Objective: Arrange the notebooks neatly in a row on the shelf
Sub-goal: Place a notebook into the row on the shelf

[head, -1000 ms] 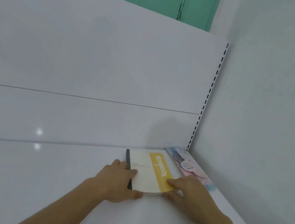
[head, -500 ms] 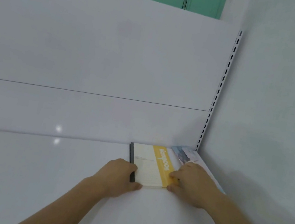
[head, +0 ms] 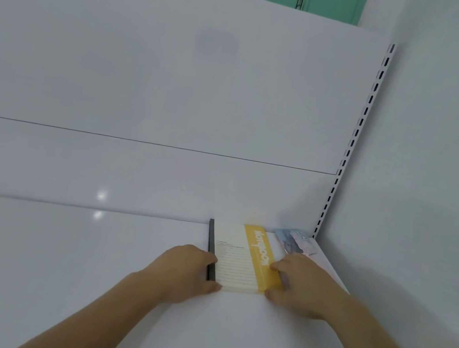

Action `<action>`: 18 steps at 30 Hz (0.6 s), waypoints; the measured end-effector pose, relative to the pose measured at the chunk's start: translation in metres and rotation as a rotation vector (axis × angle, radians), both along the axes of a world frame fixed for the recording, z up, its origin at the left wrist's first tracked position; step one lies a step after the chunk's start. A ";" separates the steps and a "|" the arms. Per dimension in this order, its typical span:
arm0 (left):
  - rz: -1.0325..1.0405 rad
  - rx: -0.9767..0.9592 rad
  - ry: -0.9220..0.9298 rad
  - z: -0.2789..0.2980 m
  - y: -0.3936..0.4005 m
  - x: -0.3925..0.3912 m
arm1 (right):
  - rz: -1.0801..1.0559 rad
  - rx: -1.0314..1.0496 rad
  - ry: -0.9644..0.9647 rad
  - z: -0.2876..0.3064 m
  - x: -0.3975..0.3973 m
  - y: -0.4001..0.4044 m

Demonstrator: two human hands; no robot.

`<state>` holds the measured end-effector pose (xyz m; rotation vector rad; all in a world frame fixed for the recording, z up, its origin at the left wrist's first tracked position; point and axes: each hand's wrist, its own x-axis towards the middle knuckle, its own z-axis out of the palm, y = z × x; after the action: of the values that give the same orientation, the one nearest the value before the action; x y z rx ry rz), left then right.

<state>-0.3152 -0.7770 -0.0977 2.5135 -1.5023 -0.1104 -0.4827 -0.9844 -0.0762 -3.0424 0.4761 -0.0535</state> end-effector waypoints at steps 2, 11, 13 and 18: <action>-0.004 -0.006 0.000 -0.001 -0.001 0.000 | 0.001 0.040 -0.011 -0.001 0.001 0.000; -0.002 -0.060 0.081 0.003 0.001 -0.004 | -0.025 0.048 0.001 -0.004 0.001 -0.003; 0.003 -0.040 0.077 0.004 0.002 -0.006 | -0.043 0.048 0.033 -0.005 0.001 -0.002; 0.051 -0.057 0.110 0.009 0.009 -0.012 | -0.041 -0.010 0.035 0.006 -0.003 0.003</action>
<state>-0.3268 -0.7682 -0.0882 2.4563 -1.3790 -0.1913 -0.4857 -0.9818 -0.0706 -3.0483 0.5424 -0.0050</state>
